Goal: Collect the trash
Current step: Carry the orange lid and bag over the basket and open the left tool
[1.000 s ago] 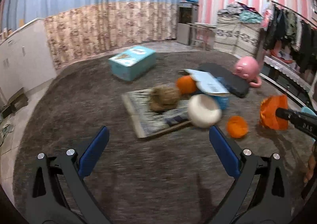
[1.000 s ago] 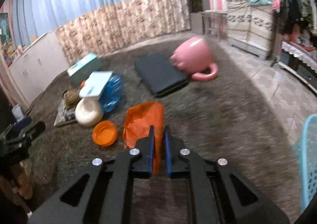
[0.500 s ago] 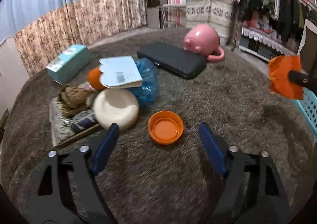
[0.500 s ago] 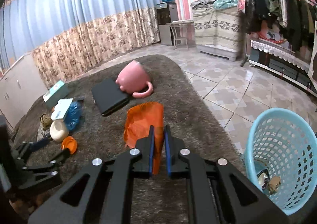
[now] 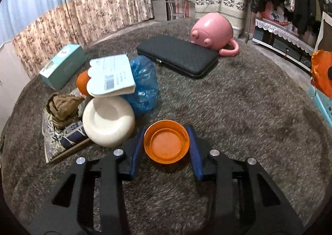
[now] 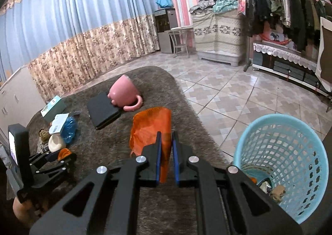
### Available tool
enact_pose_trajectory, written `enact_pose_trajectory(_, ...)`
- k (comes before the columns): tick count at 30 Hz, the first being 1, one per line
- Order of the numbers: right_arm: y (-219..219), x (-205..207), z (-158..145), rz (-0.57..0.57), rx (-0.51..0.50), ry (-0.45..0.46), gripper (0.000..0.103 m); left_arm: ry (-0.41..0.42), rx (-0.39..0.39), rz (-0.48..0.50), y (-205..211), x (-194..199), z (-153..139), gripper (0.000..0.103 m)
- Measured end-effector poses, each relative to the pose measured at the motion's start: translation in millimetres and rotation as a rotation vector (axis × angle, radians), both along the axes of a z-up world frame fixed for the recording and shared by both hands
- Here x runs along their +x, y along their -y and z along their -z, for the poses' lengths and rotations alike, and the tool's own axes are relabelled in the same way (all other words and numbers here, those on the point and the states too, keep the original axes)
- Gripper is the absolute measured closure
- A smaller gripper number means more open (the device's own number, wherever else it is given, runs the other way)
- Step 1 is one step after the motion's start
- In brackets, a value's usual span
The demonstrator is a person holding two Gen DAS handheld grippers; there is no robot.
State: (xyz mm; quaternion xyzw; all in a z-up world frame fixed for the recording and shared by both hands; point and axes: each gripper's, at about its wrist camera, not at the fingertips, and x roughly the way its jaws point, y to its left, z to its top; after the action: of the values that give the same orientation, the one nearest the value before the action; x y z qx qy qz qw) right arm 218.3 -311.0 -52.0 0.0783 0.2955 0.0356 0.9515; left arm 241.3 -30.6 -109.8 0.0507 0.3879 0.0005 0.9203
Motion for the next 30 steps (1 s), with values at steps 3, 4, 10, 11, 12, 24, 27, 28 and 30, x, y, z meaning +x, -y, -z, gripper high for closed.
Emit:
enact_pose_trajectory(3, 12.7, -4.6, -3.0, 0.025, -0.003, 0.008, 0.093, 0.033, -0.007, 0.003, 4.2, -3.1, -10.9, 0.064)
enact_pose_trajectory(4, 17.6, -6.5, -4.5, 0.037, -0.008, 0.013, 0.093, 0.044, -0.02, 0.009, 6.7, -4.3, -16.6, 0.064)
enact_pose_trajectory(10, 58.6, -21.8, -13.6, 0.141, -0.037, 0.037, 0.093, 0.14, -0.046, 0.082, 40.4, -12.1, -50.4, 0.064)
enact_pose_trajectory(11, 65.6, -24.4, -14.8, 0.159, -0.048, 0.037, 0.093, 0.154, -0.047, 0.096, 47.5, -13.6, -54.6, 0.064)
enact_pose_trajectory(12, 74.8, -27.6, -15.4, 0.178, -0.056, 0.035, 0.093, 0.164, -0.049, 0.109, 54.1, -14.1, -58.0, 0.064)
enact_pose_trajectory(24, 167.7, -64.0, -10.3, 0.397, -0.079, 0.002, 0.093, 0.217, -0.093, 0.288, 142.4, -23.5, -74.3, 0.064)
enact_pose_trajectory(27, 179.2, -67.2, -9.5, 0.431, -0.084, -0.002, 0.093, 0.22, -0.098, 0.32, 157.2, -26.1, -74.1, 0.064)
enact_pose_trajectory(28, 180.9, -67.8, -8.8, 0.435, -0.084, -0.004, 0.093, 0.222, -0.099, 0.333, 163.9, -26.4, -74.5, 0.064)
enact_pose_trajectory(30, 182.8, -67.4, -7.1, 0.443, -0.09, -0.01, 0.093, 0.224, -0.099, 0.353, 172.6, -26.3, -74.5, 0.064)
